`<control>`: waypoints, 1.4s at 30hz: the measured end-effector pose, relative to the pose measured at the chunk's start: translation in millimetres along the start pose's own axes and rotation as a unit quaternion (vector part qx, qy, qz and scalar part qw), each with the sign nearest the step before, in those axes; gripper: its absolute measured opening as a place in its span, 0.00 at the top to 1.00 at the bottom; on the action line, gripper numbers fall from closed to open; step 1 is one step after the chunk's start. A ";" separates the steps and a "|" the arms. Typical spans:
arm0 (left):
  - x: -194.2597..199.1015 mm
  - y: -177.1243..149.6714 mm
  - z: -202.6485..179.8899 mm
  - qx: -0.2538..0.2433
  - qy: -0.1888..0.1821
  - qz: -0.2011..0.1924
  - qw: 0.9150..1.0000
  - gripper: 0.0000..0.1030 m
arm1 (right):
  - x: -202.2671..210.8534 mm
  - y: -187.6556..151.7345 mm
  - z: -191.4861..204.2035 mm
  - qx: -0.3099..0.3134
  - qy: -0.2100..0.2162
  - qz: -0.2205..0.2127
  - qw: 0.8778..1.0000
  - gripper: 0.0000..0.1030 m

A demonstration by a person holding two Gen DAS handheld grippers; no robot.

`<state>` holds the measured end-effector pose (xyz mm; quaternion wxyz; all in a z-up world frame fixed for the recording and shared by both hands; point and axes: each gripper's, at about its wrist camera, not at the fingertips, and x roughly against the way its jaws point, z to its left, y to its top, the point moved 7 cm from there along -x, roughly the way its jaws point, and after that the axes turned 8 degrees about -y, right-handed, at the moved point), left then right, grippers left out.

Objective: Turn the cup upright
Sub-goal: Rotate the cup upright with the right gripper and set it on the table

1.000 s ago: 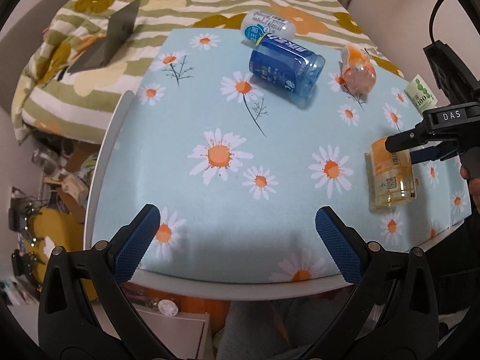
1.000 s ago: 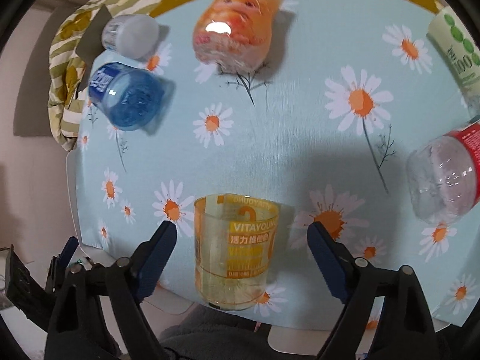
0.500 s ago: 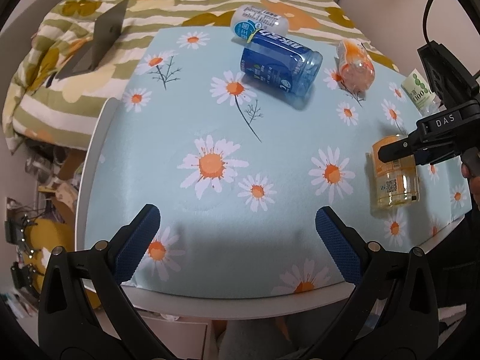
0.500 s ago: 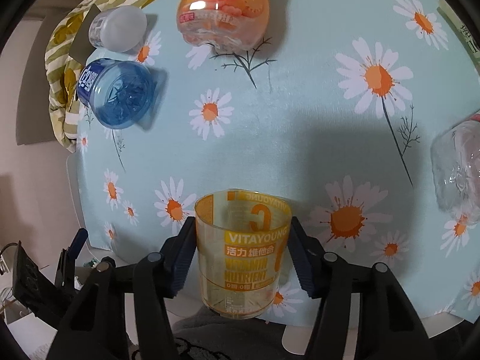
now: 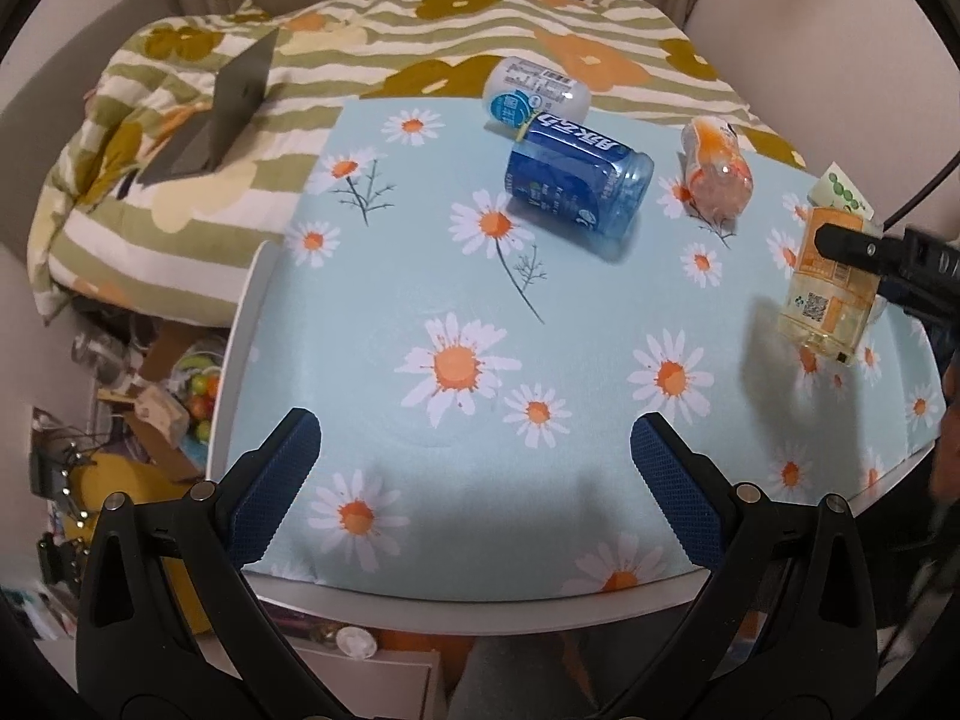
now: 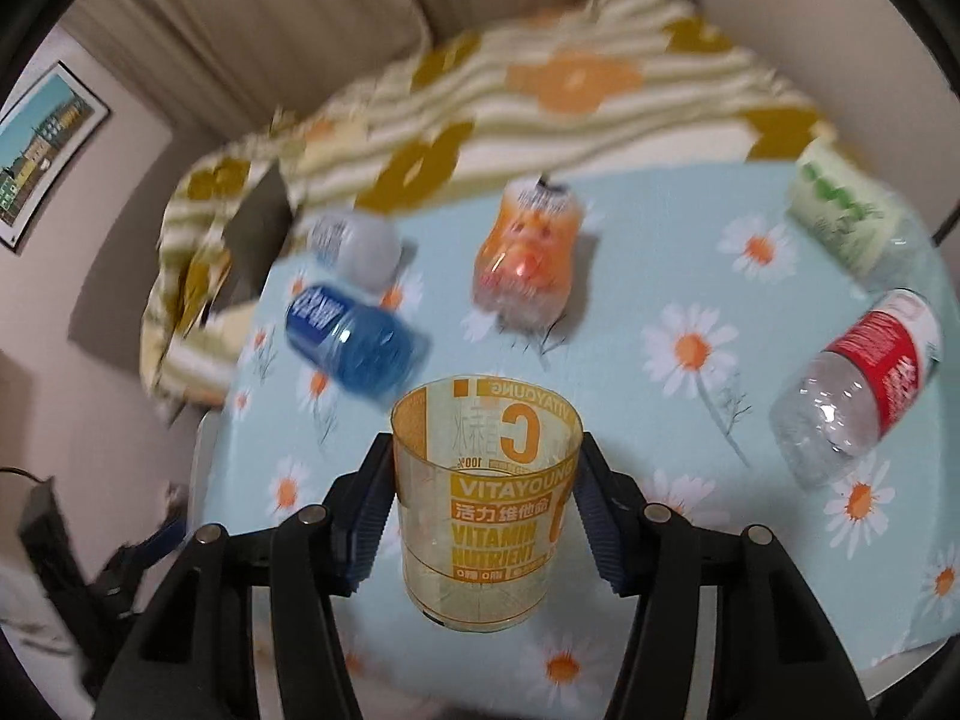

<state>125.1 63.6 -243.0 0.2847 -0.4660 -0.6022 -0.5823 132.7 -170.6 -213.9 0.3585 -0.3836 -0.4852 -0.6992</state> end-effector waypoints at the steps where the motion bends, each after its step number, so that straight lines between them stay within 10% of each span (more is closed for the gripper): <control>1: 0.5 -1.0 0.9 -0.002 0.003 -0.001 1.000 0.00 | 0.3 -1.3 -0.1 -0.002 -0.007 -0.019 1.000 0.48; 14: 0.4 -22.1 12.1 0.003 0.027 -0.007 1.000 0.00 | -9.7 -18.2 -7.2 0.035 -0.102 -0.186 0.977 0.48; 42: 14.0 -29.4 -2.3 0.004 0.045 -0.024 0.999 0.00 | -7.4 -55.9 -4.8 0.097 -0.123 -0.167 0.973 0.46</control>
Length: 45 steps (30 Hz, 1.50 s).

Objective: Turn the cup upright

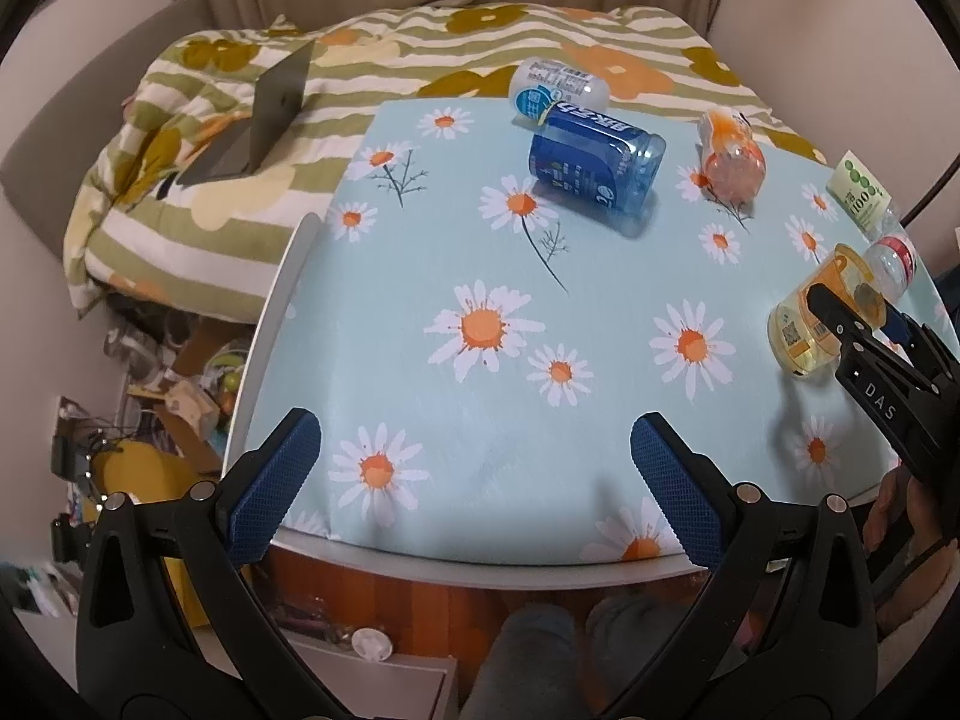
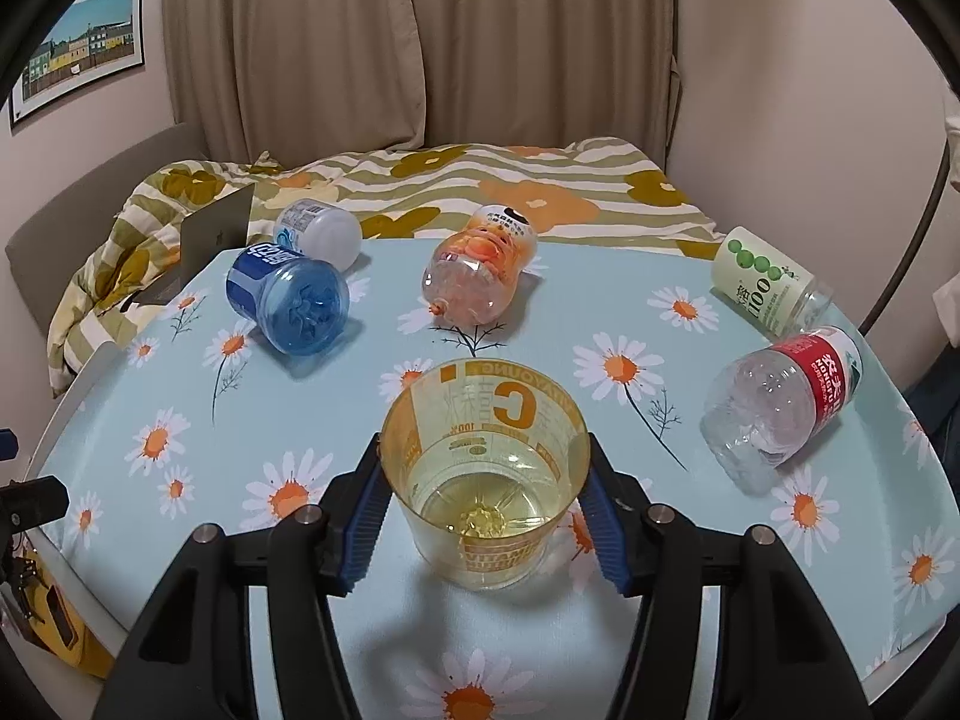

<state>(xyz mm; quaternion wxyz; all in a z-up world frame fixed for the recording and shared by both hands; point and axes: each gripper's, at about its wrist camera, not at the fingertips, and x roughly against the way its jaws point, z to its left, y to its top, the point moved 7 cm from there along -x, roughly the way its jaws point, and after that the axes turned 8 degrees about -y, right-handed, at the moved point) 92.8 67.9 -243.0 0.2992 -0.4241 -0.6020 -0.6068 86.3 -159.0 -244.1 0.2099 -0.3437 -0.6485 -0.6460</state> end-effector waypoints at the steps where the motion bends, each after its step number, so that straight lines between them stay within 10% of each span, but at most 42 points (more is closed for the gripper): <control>1: 0.3 -0.9 0.1 0.001 0.001 0.000 1.000 0.00 | 0.0 -0.2 0.1 0.001 0.001 0.000 1.000 0.46; 6: 2.6 -4.9 -0.2 0.007 0.003 0.000 1.000 0.00 | -0.7 -0.6 1.8 0.006 0.004 0.002 1.000 0.45; 12: 4.9 -7.7 -0.8 0.011 0.008 -0.002 1.000 0.00 | -5.6 -4.7 -2.3 -0.021 0.033 0.027 0.999 0.00; 45: 145.4 39.7 -113.3 -0.033 0.009 -0.112 0.993 0.00 | 151.1 53.5 -109.6 -0.007 0.003 0.070 0.998 0.00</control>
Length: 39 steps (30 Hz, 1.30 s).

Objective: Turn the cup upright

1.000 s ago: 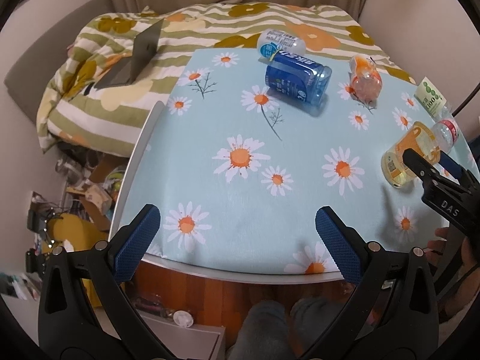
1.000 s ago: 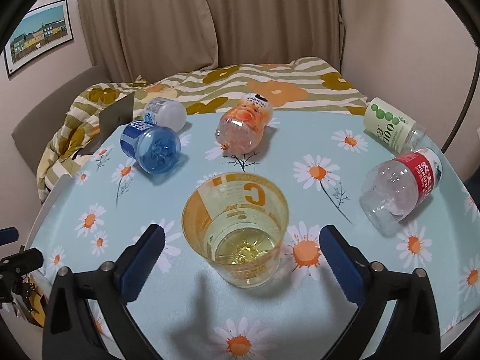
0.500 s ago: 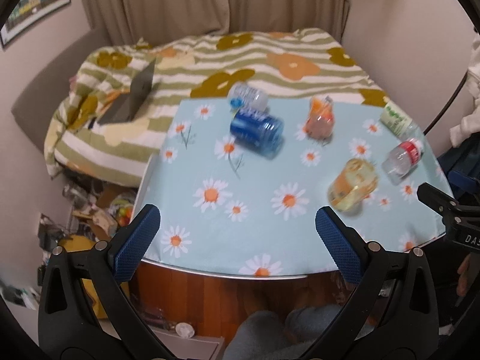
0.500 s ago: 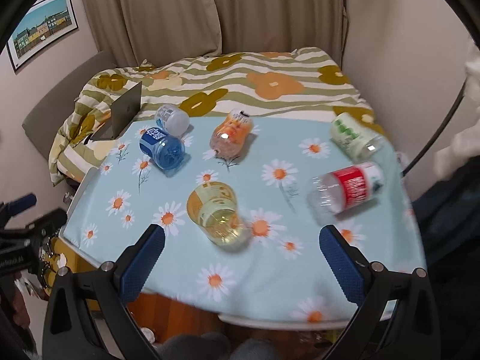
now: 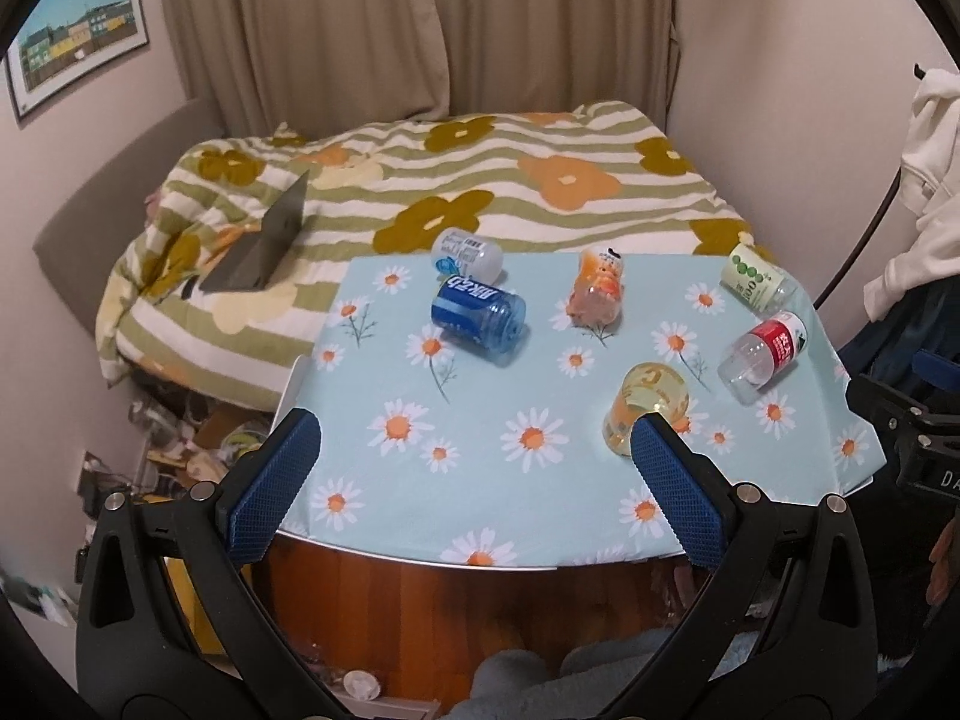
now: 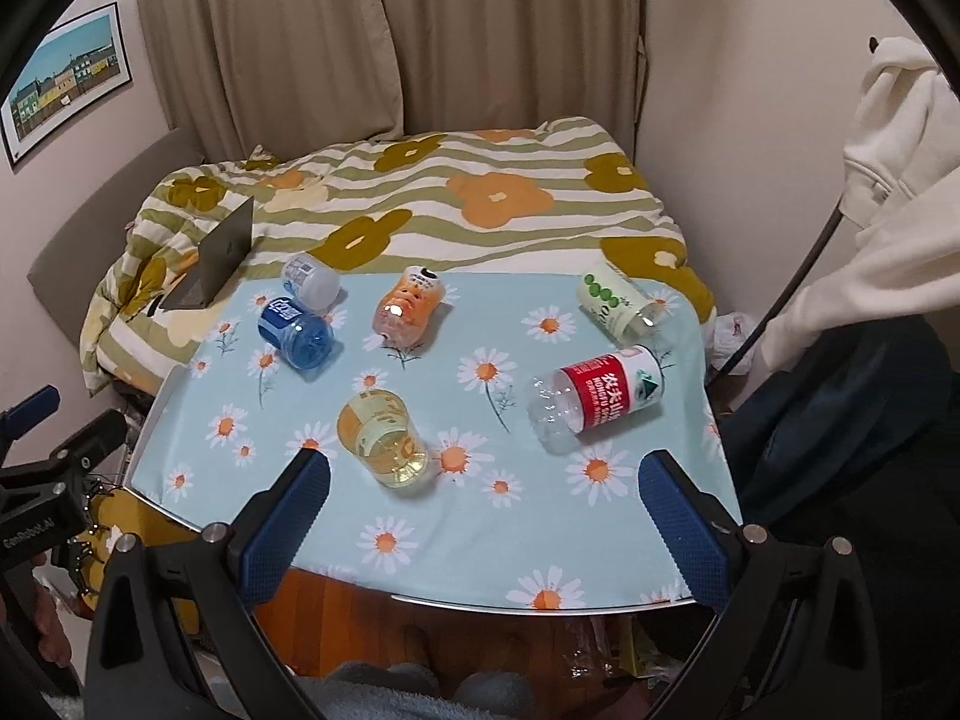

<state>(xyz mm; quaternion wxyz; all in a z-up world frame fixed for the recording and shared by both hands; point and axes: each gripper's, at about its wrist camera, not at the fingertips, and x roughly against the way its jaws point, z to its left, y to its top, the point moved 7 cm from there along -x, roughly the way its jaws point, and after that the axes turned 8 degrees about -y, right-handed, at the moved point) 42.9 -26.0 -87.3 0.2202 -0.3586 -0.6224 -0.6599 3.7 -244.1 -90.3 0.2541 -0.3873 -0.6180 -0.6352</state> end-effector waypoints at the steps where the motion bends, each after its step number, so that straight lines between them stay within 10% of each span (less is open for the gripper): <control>1: 0.6 0.3 -0.6 0.000 0.000 -0.001 1.000 0.00 | 0.3 -0.5 -0.7 0.000 -0.001 0.000 1.000 0.00; 39: 5.1 -3.5 -6.6 -0.008 -0.009 -0.001 1.000 0.00 | 9.6 -6.3 -11.6 -0.015 -0.014 -0.003 1.000 0.00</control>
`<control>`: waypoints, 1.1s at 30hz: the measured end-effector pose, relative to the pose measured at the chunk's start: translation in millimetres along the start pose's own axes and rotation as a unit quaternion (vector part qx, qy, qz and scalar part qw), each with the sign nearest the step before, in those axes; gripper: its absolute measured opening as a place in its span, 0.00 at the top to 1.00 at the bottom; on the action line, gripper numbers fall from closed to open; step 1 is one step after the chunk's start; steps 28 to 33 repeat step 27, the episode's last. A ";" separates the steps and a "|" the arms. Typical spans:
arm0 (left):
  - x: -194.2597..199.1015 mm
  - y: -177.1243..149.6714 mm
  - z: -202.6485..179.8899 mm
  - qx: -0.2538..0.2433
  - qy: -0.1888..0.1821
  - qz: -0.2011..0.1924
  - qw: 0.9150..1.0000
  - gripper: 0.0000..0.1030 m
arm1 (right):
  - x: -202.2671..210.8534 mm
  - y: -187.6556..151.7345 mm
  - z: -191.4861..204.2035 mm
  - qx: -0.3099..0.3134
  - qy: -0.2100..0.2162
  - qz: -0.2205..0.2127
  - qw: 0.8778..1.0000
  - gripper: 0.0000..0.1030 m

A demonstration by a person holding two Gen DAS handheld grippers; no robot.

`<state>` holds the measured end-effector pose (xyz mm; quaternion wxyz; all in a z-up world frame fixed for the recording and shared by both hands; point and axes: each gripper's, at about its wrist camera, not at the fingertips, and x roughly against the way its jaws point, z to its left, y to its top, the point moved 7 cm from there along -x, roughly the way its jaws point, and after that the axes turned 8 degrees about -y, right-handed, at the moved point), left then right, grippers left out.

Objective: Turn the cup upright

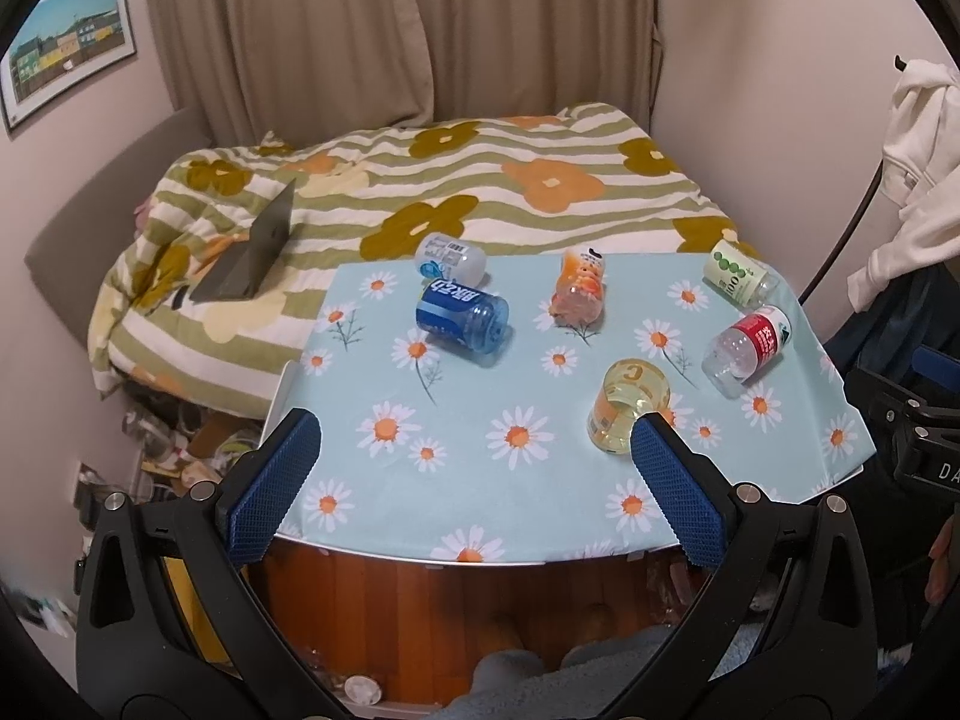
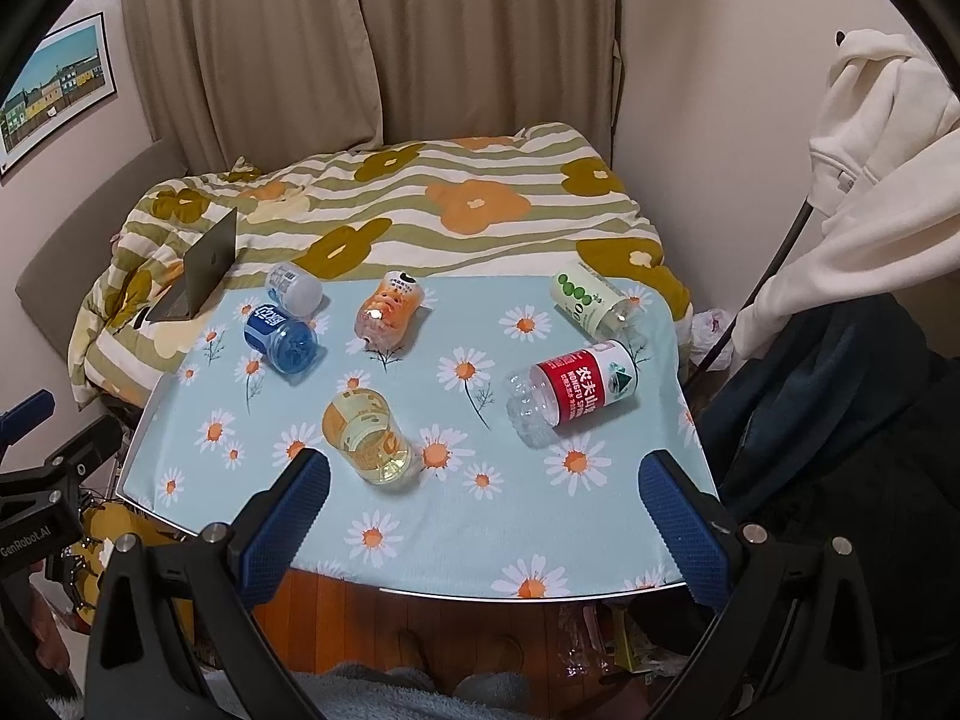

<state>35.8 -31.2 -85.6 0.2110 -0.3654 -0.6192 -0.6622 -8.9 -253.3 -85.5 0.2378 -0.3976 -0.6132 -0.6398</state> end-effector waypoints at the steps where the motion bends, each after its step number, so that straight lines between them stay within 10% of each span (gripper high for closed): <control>1: 0.1 0.0 0.1 0.000 0.000 0.000 1.000 0.00 | -0.2 0.0 0.0 0.000 0.000 0.000 1.000 0.00; 33: -7.2 10.8 3.1 -0.001 0.009 0.000 1.000 0.00 | 0.7 1.5 -0.7 -0.001 -0.001 0.000 1.000 0.00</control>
